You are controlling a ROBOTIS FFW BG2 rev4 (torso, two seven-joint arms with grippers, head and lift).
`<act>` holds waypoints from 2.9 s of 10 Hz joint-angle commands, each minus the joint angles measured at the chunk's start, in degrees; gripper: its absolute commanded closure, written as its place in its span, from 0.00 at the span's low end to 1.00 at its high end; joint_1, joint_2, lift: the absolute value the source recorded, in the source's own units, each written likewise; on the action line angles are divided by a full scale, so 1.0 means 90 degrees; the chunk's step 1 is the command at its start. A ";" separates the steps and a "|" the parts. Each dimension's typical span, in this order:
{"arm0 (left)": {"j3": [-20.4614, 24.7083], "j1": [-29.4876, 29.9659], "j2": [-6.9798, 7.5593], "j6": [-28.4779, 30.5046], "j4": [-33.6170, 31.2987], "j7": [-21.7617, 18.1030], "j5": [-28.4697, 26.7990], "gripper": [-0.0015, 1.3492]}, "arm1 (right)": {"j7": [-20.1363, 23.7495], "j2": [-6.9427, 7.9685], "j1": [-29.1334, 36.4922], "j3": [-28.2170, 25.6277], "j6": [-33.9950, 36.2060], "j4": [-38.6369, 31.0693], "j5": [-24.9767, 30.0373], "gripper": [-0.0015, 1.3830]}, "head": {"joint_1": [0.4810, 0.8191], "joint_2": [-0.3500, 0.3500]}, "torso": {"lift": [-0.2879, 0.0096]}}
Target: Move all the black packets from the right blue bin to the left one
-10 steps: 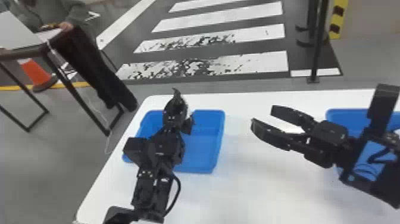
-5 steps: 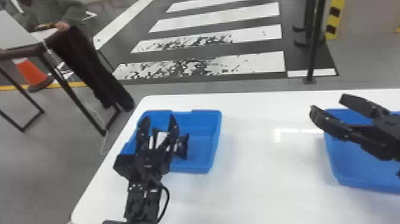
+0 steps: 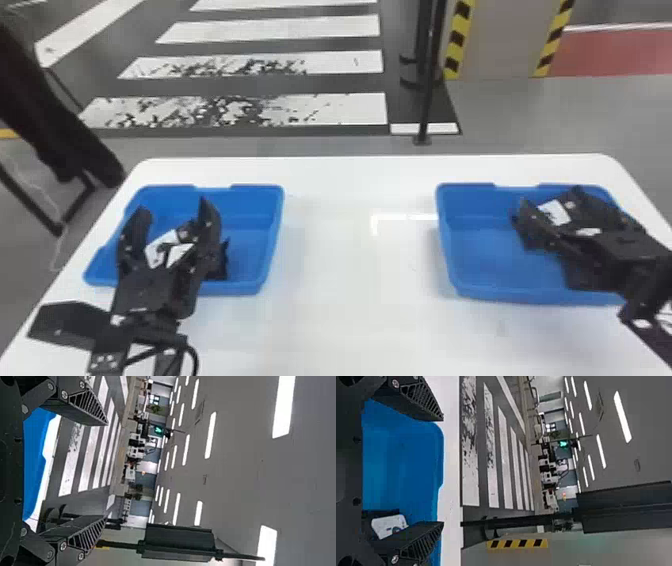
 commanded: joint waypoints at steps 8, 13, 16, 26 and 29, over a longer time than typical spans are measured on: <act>-0.0658 0.0368 0.0078 0.0755 -0.0579 -0.0235 0.0293 0.18 | -0.0710 -0.0006 -0.0921 -0.0201 0.0515 0.1062 0.0963 0.08 | 0.63 0.36 | 0.40; -0.0633 0.0368 0.0078 0.0880 -0.0579 -0.0283 0.0331 0.18 | -0.0739 -0.0036 -0.1655 -0.0112 0.0828 0.1827 0.1141 0.08 | 0.63 0.31 | 0.40; -0.0620 0.0368 0.0078 0.0911 -0.0579 -0.0332 0.0395 0.18 | -0.0515 -0.0055 -0.2092 0.0066 0.0890 0.2640 0.1141 0.10 | 0.63 0.33 | 0.40; -0.0582 0.0368 0.0078 0.0801 -0.0579 -0.0391 0.0483 0.18 | 0.0140 -0.0065 -0.1717 0.0155 0.0390 0.2624 -0.0446 0.87 | 0.63 0.41 | 0.40; -0.0633 0.0352 0.0078 0.0676 -0.0579 -0.0391 0.0560 0.18 | 0.0794 -0.0065 -0.1421 0.0155 0.0000 0.2546 -0.1982 0.87 | 0.63 0.46 | 0.40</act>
